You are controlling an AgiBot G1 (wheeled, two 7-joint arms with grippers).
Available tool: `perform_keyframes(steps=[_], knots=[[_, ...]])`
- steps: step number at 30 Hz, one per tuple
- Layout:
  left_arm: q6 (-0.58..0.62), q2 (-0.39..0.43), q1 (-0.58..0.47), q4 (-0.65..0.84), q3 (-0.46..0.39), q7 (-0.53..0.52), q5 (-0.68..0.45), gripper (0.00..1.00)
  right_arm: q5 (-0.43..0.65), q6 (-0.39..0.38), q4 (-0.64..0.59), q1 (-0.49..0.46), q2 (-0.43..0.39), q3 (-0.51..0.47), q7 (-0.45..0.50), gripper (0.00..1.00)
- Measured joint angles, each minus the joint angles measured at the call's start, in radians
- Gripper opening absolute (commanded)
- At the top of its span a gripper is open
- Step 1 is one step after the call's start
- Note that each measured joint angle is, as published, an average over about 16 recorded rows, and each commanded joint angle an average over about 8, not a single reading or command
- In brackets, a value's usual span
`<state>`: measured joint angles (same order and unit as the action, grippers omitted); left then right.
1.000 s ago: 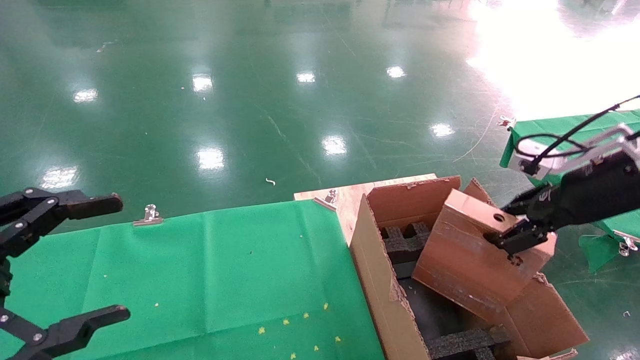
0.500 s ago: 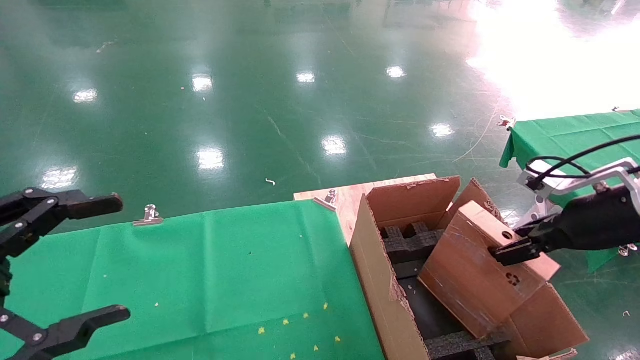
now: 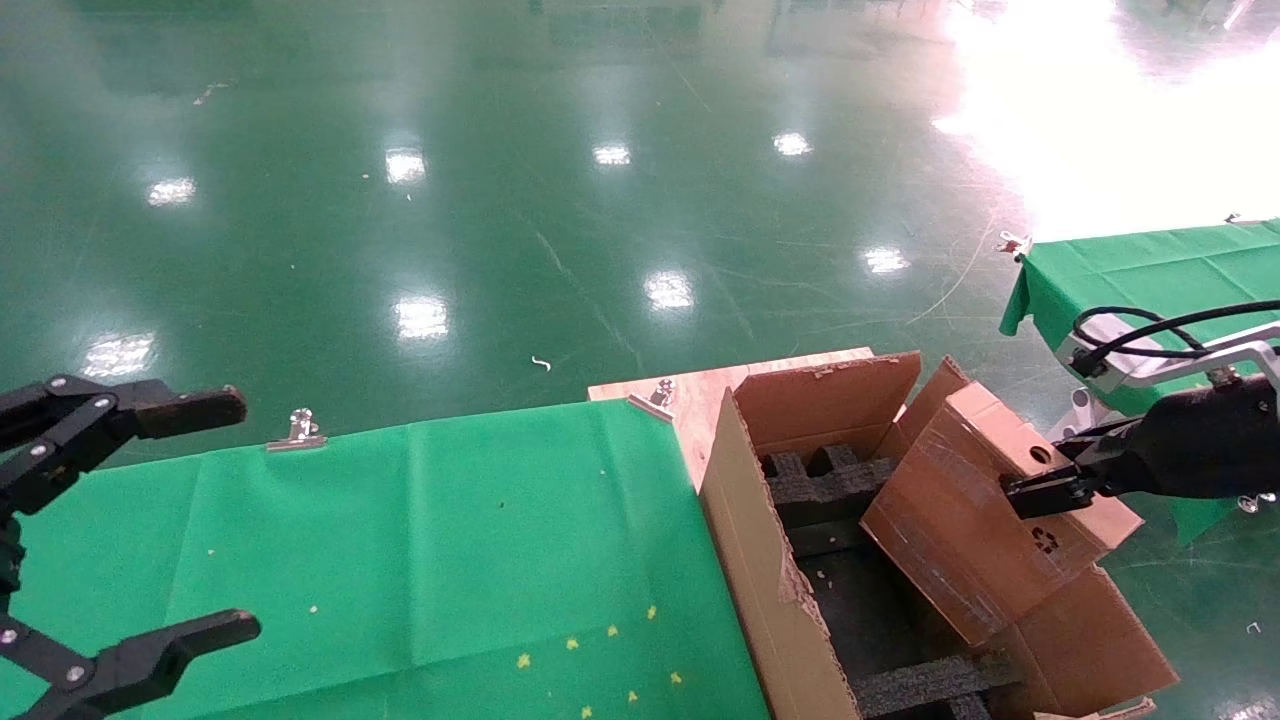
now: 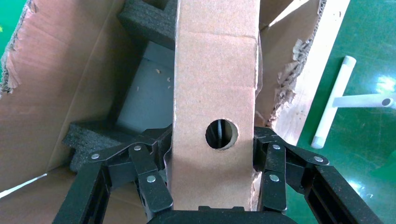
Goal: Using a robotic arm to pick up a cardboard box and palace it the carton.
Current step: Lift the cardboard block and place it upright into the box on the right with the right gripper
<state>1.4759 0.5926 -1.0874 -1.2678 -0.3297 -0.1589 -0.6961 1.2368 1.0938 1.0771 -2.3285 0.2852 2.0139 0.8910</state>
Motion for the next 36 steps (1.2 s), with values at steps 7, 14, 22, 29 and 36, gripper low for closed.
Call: perform_keyframes(steps=[7,14,22,29,36], knots=[[0.0,0.0,0.0,0.0,0.0,0.0,0.0,1.0,-0.007,-0.006,-0.012,0.009,0.009,0.002,0.011,0.0],[0.0,0.0,0.0,0.0,0.0,0.0,0.0,1.0,0.002,-0.043,-0.014,0.03,0.023,0.014,0.078,0.0],[0.0,0.0,0.0,0.0,0.0,0.0,0.0,1.0,0.067,-0.125,0.019,0.055,0.032,0.042,0.229,0.0],[0.0,0.0,0.0,0.0,-0.001,0.0,0.0,1.0,0.164,-0.191,0.078,0.063,0.029,0.07,0.375,0.0],[0.0,0.0,0.0,0.0,-0.001,0.0,0.0,1.0,0.26,-0.233,0.142,0.067,0.025,0.095,0.499,0.0]])
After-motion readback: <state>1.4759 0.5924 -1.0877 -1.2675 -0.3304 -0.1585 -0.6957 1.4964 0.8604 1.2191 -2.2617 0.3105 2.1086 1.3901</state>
